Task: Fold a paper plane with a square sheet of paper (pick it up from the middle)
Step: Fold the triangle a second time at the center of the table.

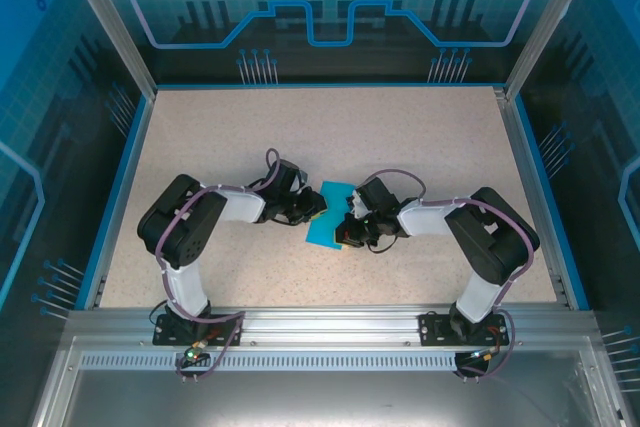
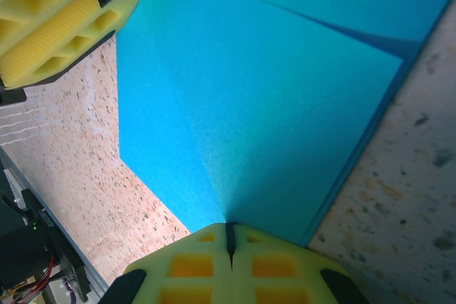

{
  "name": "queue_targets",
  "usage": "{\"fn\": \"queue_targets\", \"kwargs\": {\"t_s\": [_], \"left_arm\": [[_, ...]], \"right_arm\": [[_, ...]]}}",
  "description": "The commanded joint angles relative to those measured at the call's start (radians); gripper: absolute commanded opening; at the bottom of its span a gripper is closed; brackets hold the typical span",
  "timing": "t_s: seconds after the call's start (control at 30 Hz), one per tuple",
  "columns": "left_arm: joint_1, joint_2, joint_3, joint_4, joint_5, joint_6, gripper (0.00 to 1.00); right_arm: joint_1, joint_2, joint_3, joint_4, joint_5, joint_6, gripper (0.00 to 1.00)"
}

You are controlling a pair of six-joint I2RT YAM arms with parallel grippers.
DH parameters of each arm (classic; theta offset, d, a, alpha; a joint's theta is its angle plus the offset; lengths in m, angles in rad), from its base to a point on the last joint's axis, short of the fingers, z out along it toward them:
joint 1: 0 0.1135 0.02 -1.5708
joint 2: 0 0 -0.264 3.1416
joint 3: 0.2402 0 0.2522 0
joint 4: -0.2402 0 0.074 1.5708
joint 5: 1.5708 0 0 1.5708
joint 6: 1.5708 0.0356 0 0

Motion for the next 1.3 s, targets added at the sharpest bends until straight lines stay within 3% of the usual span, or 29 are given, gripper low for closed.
{"fn": "queue_targets", "kwargs": {"t_s": [0.0,0.37,0.73,1.07,1.27], "left_arm": [[0.041,0.036,-0.003,-0.017,-0.034,0.049,0.19],[0.094,0.039,0.017,-0.050,-0.015,0.095,0.19],[0.110,-0.105,0.067,-0.110,0.065,0.107,0.21],[0.014,-0.079,0.082,-0.078,0.206,0.113,0.22],[0.008,0.004,0.065,-0.045,0.191,0.095,0.20]], "right_arm": [[-0.005,0.025,-0.042,-0.150,0.064,-0.016,0.04],[-0.005,0.030,-0.038,-0.141,0.052,-0.017,0.04],[-0.005,0.040,-0.011,-0.137,0.035,-0.016,0.04],[-0.005,0.038,0.001,-0.146,0.036,-0.016,0.04],[-0.006,0.025,0.003,-0.152,0.039,-0.017,0.05]]}}
